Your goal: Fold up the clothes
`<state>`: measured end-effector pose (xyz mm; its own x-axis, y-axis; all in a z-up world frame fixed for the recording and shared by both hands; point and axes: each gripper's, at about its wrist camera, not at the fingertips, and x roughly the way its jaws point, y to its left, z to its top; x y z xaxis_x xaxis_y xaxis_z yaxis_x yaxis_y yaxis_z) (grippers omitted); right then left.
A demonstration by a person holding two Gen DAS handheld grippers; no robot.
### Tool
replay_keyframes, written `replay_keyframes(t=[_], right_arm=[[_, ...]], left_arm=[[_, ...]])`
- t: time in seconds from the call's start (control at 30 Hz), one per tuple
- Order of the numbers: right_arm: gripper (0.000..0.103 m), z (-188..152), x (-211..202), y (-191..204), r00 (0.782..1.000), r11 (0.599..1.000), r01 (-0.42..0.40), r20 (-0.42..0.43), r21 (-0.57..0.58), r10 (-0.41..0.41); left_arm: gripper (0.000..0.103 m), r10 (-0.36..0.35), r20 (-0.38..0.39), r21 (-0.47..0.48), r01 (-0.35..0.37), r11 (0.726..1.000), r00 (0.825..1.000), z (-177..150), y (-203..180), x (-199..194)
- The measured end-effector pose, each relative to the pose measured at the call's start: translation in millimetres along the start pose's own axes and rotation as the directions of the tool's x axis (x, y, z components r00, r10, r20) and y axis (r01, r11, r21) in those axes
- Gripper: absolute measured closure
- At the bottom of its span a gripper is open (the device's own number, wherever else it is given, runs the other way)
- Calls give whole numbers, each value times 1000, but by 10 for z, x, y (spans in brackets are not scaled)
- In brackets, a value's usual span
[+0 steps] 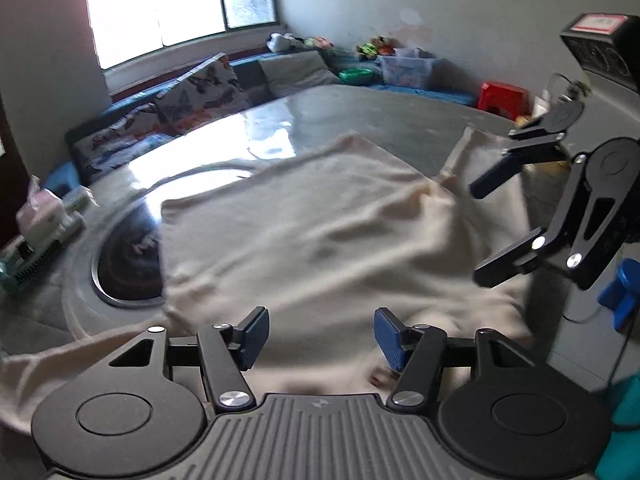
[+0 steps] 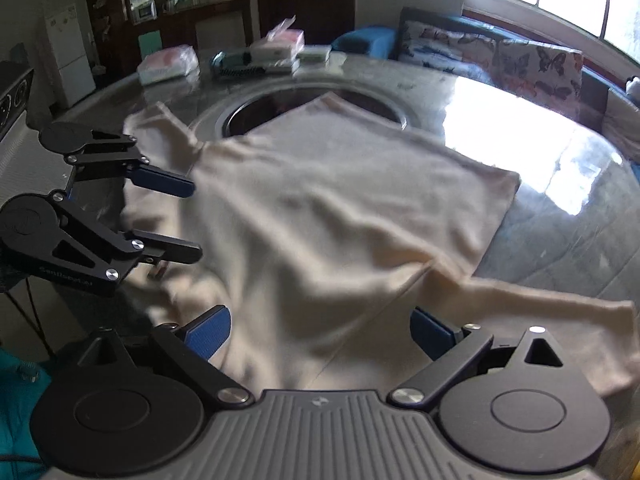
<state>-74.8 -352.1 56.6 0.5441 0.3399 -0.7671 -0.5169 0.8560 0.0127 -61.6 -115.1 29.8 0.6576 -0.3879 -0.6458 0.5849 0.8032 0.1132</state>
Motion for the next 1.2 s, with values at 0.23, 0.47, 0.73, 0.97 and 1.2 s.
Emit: replay_keyframes(t=[0.23,0.47,0.73,0.97,1.2], right_arm=[[9,307,198,-447,995,994,84,42,75,-87],[12,527,562,-899,989,977,137,36,162,-145],[22,627,850,-1206,984,957,172,6,236,-178],[60,735,932,-1333,985,950,162,14,268,-172],[78,893,1061,-1375,983,946,166,29,279,-181]], left_arm=[[42,147,-39,-147,-151,978,988,285,504,276],[42,217,-96,-206,-233,950,971,466,845,710],[42,233,-130,-247,-259,934,964,606,1068,1082],[74,218,-127,-257,-245,935,968,680,1149,1285],[100,290,-111,-244,-309,919,951,633,1216,1271]])
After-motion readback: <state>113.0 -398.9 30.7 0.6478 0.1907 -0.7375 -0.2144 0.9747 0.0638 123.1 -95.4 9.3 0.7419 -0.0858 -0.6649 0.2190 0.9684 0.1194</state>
